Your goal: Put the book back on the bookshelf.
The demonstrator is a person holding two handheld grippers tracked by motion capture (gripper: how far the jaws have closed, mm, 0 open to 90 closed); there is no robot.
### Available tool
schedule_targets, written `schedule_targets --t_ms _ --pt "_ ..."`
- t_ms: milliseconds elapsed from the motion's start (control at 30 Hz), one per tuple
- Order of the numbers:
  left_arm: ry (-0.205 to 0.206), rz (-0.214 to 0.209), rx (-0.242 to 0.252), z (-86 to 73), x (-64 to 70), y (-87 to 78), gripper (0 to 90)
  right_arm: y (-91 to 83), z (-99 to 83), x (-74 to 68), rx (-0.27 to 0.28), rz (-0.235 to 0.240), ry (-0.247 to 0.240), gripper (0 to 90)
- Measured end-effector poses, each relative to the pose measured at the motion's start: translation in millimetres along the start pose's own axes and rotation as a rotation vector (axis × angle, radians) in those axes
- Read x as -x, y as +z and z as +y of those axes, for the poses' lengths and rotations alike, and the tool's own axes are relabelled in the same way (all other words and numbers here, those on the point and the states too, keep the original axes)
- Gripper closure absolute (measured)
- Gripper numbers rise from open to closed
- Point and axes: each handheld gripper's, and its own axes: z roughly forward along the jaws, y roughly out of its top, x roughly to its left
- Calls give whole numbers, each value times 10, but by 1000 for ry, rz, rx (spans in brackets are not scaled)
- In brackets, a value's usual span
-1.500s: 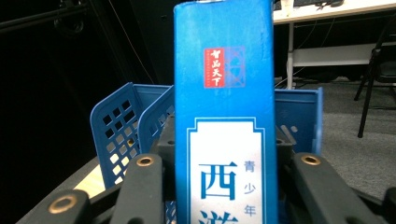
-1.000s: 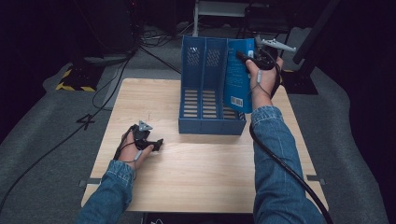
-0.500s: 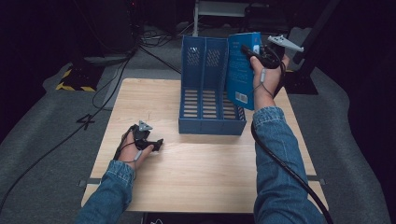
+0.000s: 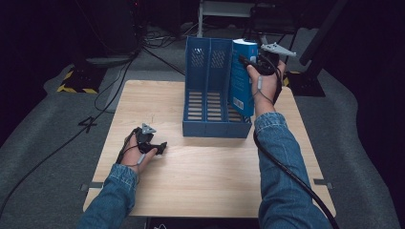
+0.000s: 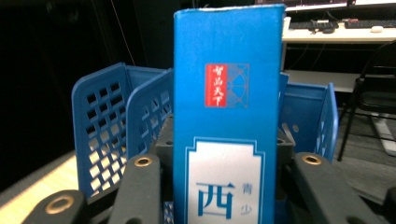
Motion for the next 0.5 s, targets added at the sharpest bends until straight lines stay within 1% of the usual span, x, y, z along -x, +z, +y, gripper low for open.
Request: schedule_targets --t_ms 67,167,267,333,400,500 --pt "-2 0 2 0 2 1 207 11 -9 -22 -25 -12 -27 605" --pt "4 1 -1 1 -2 -1 207 34 -58 -35 -45 -18 -48 603" --pt "4 2 -1 1 -2 -1 207 64 -127 -43 -55 -21 -43 599" --pt "4 2 -1 1 -2 -1 207 100 -189 -65 -66 -29 -50 595" --pt "5 2 -1 0 -2 -1 207 151 -263 -84 -89 -38 -45 589" --pt "4 1 0 0 -3 0 207 239 -388 -64 -138 -57 -36 587"
